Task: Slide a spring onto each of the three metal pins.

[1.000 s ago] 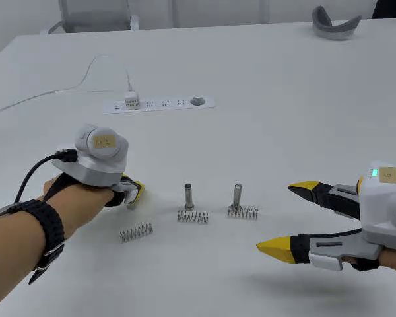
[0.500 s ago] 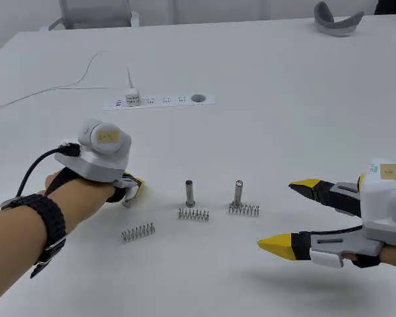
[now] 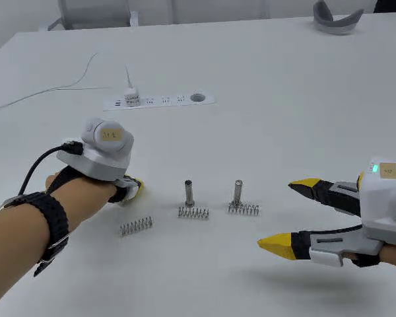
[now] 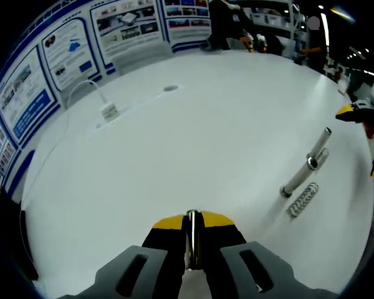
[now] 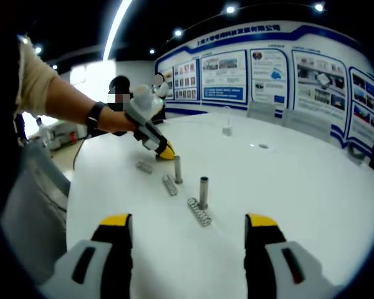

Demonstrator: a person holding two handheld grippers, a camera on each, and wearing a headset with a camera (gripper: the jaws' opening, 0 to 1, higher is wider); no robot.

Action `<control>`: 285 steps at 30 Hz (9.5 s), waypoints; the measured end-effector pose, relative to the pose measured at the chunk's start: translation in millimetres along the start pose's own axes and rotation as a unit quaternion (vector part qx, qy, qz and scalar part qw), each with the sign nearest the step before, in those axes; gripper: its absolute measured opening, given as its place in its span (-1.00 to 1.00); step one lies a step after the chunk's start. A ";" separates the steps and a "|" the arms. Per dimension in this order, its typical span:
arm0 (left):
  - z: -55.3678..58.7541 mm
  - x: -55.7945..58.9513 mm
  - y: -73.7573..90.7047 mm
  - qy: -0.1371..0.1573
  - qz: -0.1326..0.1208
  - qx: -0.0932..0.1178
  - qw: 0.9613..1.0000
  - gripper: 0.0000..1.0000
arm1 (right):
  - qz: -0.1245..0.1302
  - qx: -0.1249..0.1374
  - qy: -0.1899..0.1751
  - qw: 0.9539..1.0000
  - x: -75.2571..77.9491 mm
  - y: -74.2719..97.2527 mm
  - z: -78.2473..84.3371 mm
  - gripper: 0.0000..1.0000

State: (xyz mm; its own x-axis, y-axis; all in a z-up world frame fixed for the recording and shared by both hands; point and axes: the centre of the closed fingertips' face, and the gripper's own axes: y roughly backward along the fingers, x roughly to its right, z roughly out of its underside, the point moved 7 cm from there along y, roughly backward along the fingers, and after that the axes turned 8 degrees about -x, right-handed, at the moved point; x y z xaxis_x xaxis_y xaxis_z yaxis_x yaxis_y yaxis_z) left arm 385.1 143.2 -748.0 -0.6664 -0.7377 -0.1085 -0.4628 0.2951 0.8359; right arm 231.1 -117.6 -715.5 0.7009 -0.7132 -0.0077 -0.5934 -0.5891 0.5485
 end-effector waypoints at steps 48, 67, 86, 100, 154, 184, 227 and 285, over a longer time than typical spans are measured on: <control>14.0 14.1 56.6 0.056 0.031 0.070 0.996 -0.86 | -0.008 0.003 0.015 1.000 -7.2 -0.9 -11.1 0.49; 15.9 22.3 61.8 0.053 0.047 0.052 0.996 -0.86 | -0.010 0.002 0.015 1.000 -7.8 -1.9 -11.9 0.49; 15.3 27.2 63.4 0.024 0.047 0.064 0.997 -0.84 | -0.011 0.000 0.013 1.000 -8.4 -1.7 -10.9 0.48; 15.7 26.3 66.2 0.024 0.046 0.077 0.996 -0.78 | -0.012 0.000 0.015 1.000 -9.2 -1.0 -12.1 0.48; 71.7 30.5 51.6 -0.108 0.098 0.090 0.985 -0.55 | -0.008 -0.006 0.018 1.000 -10.7 0.9 -13.7 0.48; 70.2 35.6 49.0 -0.139 0.097 0.087 0.982 -0.80 | -0.012 -0.006 0.031 0.999 -16.6 3.2 -19.9 0.47; 44.1 97.5 102.9 -0.205 0.155 0.190 0.948 -0.81 | -0.102 -0.024 0.085 0.991 -53.3 -26.2 -53.8 -0.13; 45.2 120.0 110.5 -0.215 0.188 0.223 0.932 -0.81 | -0.210 -0.012 0.090 0.974 -92.9 -45.1 -90.2 -0.76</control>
State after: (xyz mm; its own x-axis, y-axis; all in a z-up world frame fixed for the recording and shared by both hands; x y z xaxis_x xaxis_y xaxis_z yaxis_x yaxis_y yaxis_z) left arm 227.6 114.7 -693.0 -0.9587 -0.2478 -0.1398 -0.2829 0.7772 0.5621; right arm 228.5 9.5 -664.0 0.9389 -0.3322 -0.0895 -0.2319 -0.8033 0.5486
